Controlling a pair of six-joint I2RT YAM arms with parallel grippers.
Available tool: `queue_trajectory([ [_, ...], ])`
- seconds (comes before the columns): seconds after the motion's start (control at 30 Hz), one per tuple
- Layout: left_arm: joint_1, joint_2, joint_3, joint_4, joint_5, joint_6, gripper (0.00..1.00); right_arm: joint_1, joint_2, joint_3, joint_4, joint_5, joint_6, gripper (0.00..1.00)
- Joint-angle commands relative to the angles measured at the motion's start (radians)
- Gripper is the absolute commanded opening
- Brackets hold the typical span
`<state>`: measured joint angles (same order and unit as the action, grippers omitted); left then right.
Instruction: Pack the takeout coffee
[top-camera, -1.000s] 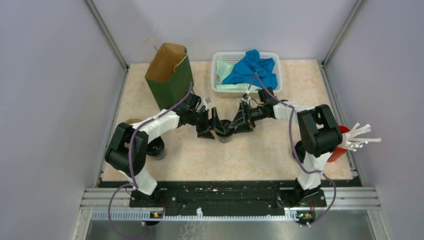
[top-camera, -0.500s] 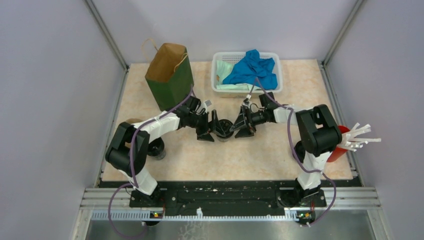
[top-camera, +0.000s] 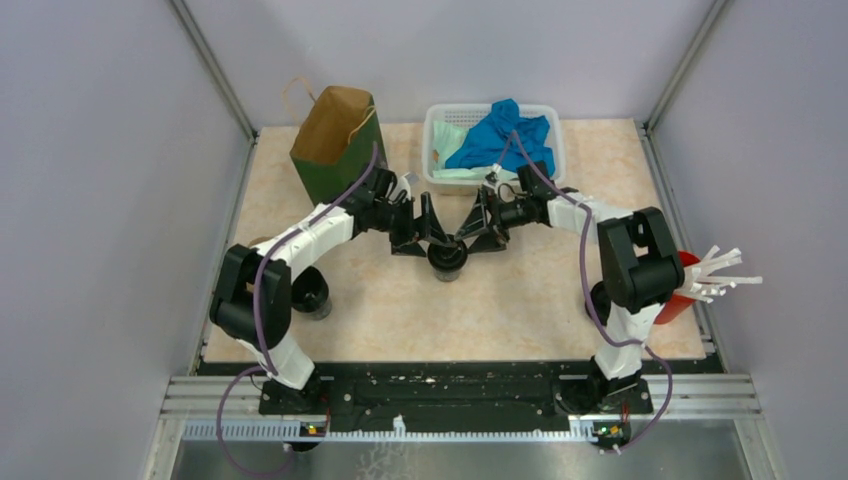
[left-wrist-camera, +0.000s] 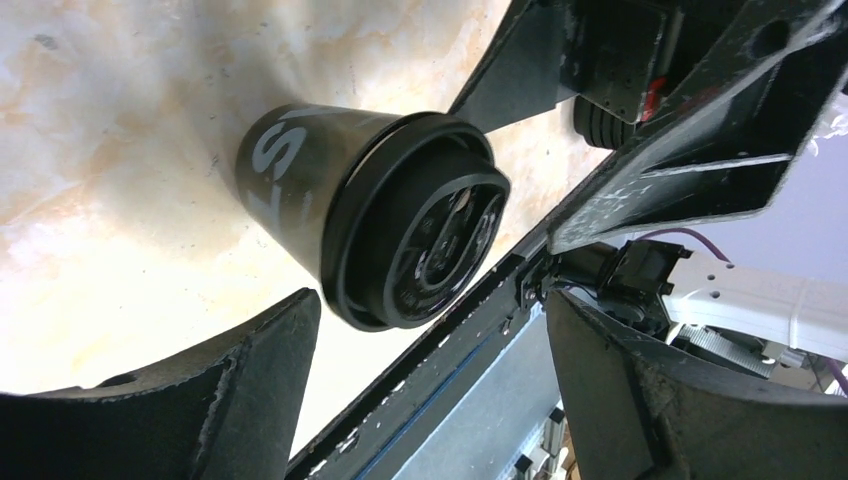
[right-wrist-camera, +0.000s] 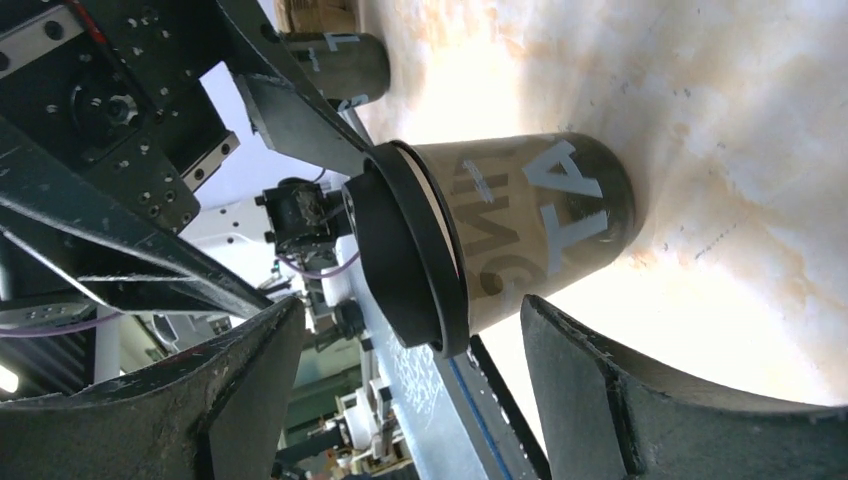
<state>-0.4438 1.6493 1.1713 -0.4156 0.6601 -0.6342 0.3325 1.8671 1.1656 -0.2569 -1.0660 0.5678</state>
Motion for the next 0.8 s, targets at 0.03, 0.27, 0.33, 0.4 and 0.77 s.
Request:
queue_trajectory([
  [0.03, 0.017, 0.043, 0.036, -0.058, -0.012, 0.029, 0.85, 0.014, 0.028, 0.068, -0.01, 0.004, -0.017, 0.76],
  [0.27, 0.017, 0.079, 0.002, -0.047, -0.05, 0.048, 0.79, 0.017, 0.058, 0.028, 0.04, 0.009, 0.002, 0.66],
  [0.33, 0.017, 0.09, -0.035, -0.024, -0.076, 0.053, 0.74, 0.016, 0.077, -0.028, 0.119, 0.012, 0.033, 0.62],
  [0.4, 0.017, 0.091, -0.116, 0.023, -0.093, 0.045, 0.71, 0.012, 0.111, -0.087, 0.18, 0.034, 0.047, 0.58],
  [0.77, 0.02, 0.063, -0.173, 0.057, -0.109, 0.062, 0.67, 0.013, -0.008, -0.037, 0.114, 0.05, 0.05, 0.75],
])
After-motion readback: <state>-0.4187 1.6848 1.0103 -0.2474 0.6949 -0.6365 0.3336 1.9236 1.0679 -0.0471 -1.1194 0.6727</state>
